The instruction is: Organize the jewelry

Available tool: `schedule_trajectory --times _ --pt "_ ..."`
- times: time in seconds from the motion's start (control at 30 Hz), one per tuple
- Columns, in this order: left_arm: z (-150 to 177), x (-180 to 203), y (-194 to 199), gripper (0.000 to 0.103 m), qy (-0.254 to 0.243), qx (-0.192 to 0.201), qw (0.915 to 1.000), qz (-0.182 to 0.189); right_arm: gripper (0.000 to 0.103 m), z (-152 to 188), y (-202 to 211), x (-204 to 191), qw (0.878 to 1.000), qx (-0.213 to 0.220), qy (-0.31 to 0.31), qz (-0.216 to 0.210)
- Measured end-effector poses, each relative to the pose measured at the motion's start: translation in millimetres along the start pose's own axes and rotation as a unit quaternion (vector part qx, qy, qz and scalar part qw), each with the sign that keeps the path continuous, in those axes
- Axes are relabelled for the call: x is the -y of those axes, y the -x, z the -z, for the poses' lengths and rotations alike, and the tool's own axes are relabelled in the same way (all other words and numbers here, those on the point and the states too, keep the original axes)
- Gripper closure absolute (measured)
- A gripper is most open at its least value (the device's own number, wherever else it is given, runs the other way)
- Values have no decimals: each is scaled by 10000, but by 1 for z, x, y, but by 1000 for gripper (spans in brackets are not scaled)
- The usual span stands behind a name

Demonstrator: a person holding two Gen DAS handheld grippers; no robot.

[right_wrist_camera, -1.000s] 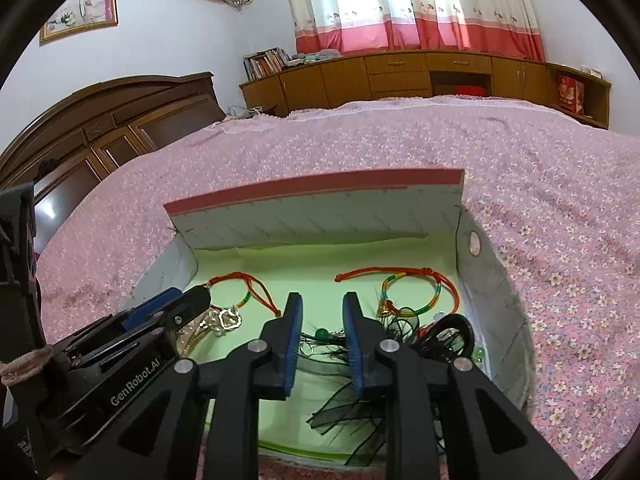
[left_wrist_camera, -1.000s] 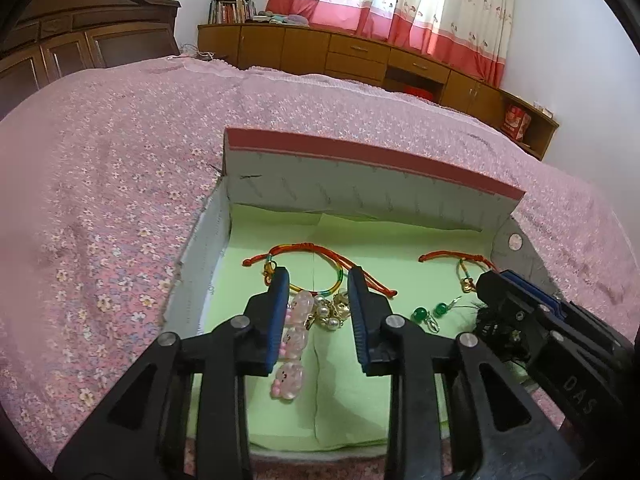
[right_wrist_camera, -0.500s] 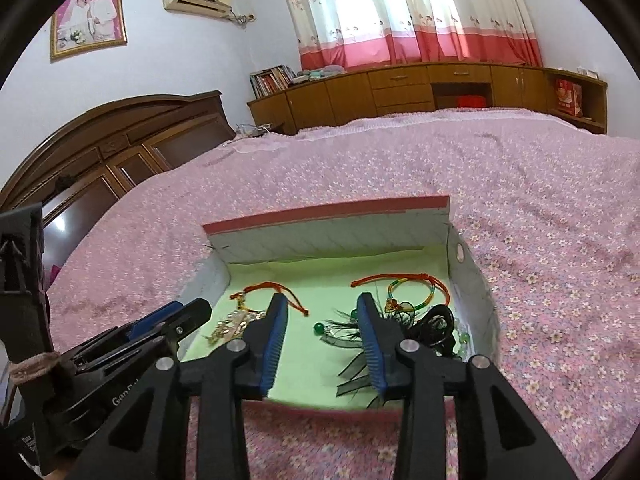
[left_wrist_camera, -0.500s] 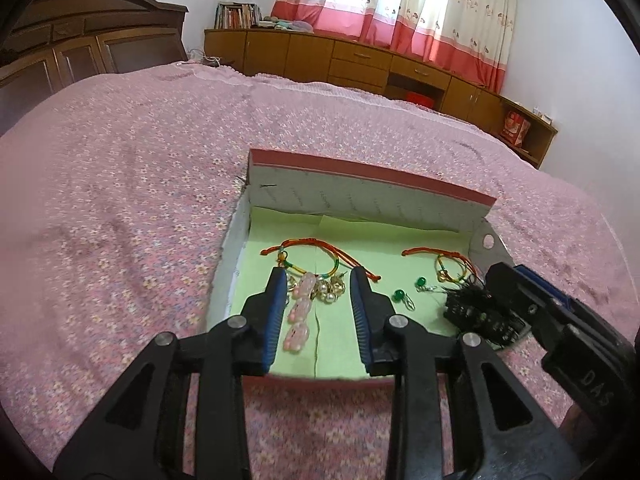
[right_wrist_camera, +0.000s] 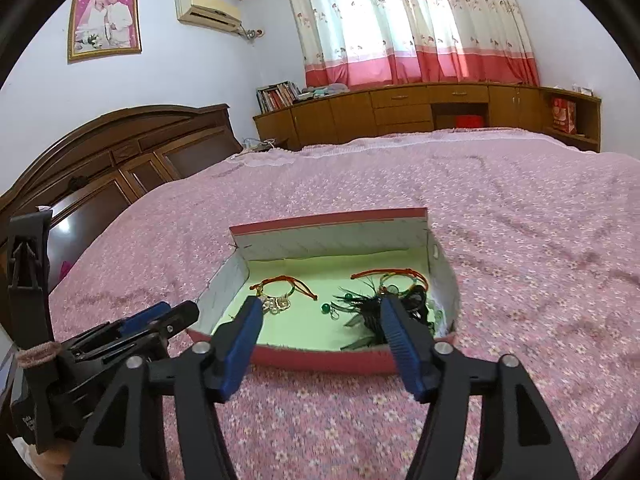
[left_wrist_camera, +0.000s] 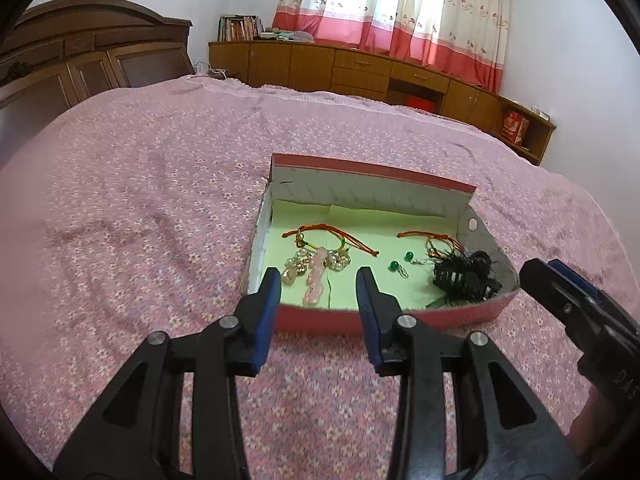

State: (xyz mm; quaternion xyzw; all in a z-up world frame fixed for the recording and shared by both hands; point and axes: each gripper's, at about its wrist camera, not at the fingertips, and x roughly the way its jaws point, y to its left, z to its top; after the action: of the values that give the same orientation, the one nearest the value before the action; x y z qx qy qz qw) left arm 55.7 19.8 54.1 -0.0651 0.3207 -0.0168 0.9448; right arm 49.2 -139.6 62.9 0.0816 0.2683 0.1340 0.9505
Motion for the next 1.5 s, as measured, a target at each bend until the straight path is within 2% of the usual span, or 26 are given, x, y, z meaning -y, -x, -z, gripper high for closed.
schedule_trajectory --times 0.37,0.87,1.5 --pt "13 8 25 57 -231 198 9995 -117 22 17 29 1 9997 158 14 211" --pt "20 13 32 54 -290 241 9992 -126 22 31 38 7 9995 108 -84 287" --pt "21 16 33 54 -319 278 9990 -113 22 32 39 9 9995 91 -114 284"
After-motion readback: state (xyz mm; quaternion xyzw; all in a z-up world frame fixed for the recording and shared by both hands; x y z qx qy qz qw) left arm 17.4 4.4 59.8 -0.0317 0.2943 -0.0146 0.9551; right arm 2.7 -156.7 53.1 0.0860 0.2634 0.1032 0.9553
